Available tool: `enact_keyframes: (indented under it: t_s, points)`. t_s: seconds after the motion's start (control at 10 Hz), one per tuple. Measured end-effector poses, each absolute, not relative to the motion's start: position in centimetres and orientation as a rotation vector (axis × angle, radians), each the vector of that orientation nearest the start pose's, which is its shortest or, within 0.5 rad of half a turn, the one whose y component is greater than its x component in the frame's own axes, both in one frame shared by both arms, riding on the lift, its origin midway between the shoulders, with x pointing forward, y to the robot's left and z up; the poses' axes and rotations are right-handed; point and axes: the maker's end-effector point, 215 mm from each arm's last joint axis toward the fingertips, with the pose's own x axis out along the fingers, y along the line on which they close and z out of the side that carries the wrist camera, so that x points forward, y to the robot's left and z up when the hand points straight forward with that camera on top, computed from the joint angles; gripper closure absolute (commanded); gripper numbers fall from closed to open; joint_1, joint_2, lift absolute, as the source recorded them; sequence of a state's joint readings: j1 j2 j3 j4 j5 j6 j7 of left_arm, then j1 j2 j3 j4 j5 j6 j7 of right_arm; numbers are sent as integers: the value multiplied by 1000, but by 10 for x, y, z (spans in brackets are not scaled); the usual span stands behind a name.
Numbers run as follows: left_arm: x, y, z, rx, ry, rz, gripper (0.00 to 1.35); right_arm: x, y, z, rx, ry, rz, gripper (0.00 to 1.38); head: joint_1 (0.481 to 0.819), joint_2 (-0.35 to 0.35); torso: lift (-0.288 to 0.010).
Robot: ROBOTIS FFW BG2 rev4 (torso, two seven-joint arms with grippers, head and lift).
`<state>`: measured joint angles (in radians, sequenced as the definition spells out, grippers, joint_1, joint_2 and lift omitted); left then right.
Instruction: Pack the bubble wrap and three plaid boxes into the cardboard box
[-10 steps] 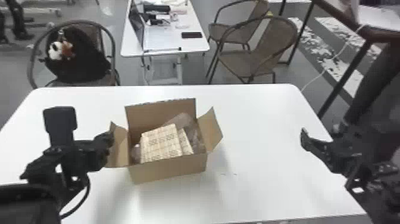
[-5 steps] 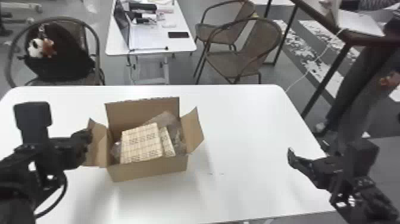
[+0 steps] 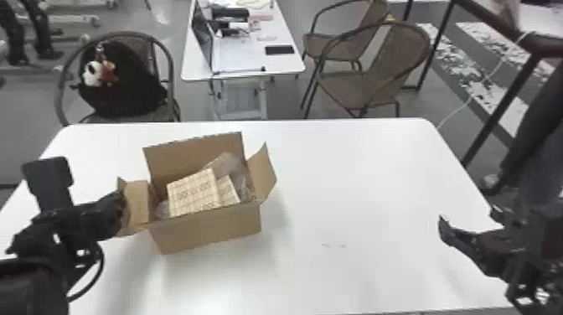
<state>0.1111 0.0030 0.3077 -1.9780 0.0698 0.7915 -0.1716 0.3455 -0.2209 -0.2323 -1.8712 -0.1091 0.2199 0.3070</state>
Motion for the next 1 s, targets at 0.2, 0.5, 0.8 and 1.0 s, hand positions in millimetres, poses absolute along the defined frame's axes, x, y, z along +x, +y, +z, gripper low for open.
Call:
enact_keyframes:
  t_s: [0.2, 0.5, 0.8, 1.0]
  points:
    - [517, 385, -409, -153, 440, 191, 1202, 479, -339, -402, -117, 259, 145, 188, 695, 47, -92]
    - [514, 437, -389, -151, 359, 351, 1202, 477, -333, -410, -117, 285, 160, 188, 695, 112, -92]
    - [491, 486, -380, -193, 269, 542, 1202, 476, -327, -416, -121, 306, 181, 188, 695, 177, -92]
    - [469, 516, -383, -252, 198, 645, 1202, 475, -323, -418, -123, 316, 191, 188, 695, 222, -92]
